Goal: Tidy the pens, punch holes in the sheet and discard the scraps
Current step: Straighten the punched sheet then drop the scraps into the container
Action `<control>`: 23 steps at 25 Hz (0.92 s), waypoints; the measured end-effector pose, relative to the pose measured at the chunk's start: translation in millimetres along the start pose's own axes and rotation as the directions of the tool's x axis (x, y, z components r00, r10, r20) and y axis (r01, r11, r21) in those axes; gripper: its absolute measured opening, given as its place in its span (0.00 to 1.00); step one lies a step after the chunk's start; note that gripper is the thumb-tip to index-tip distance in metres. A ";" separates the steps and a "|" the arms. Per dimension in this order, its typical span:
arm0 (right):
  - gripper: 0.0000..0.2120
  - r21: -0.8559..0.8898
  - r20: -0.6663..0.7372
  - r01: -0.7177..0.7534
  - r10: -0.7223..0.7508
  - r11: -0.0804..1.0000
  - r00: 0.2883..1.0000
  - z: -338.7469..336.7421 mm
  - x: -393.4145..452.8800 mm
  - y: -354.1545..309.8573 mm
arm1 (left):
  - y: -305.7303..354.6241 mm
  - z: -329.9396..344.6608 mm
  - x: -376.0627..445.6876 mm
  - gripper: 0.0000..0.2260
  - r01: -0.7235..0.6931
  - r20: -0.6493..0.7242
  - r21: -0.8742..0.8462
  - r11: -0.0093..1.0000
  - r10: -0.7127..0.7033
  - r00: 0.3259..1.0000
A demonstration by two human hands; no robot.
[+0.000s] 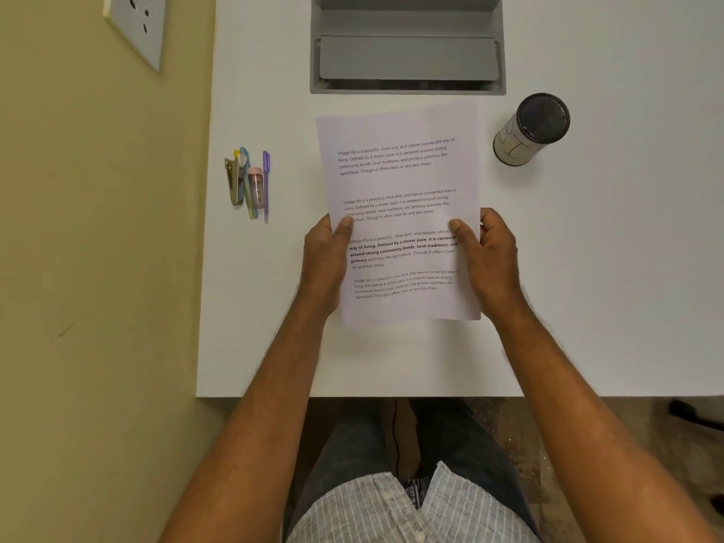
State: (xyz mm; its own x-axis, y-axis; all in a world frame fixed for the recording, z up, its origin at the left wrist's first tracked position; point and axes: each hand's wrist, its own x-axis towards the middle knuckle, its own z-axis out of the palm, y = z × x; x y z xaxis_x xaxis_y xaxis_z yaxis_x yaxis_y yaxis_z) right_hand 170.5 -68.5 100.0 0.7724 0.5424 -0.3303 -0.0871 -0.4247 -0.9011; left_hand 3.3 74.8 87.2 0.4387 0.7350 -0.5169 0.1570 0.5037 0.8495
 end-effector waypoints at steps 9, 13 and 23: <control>0.03 0.014 0.043 -0.074 0.073 0.997 0.996 23.4 -8.0 10.2 | -21.0 -31.1 -3.8 0.10 0.032 0.013 0.036 0.999 -0.033 0.999; 0.15 0.101 0.120 -0.117 0.105 0.988 0.987 38.3 -23.2 27.6 | -41.0 -68.7 2.1 0.13 0.054 -0.094 -0.005 0.999 -0.055 0.994; 0.23 -0.453 0.719 0.806 -0.378 0.381 0.583 90.7 -79.2 143.6 | -63.7 -120.1 19.5 0.17 0.068 -0.160 -0.230 0.971 -0.107 0.981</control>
State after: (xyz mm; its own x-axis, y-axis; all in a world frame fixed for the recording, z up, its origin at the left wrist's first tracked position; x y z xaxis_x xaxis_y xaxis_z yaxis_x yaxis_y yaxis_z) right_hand 39.7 -106.7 -28.7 0.0306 0.9981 -0.0543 0.8741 -0.0531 -0.4828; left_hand -104.4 111.5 10.3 0.2724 0.7402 -0.6148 -0.0210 0.6433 0.7653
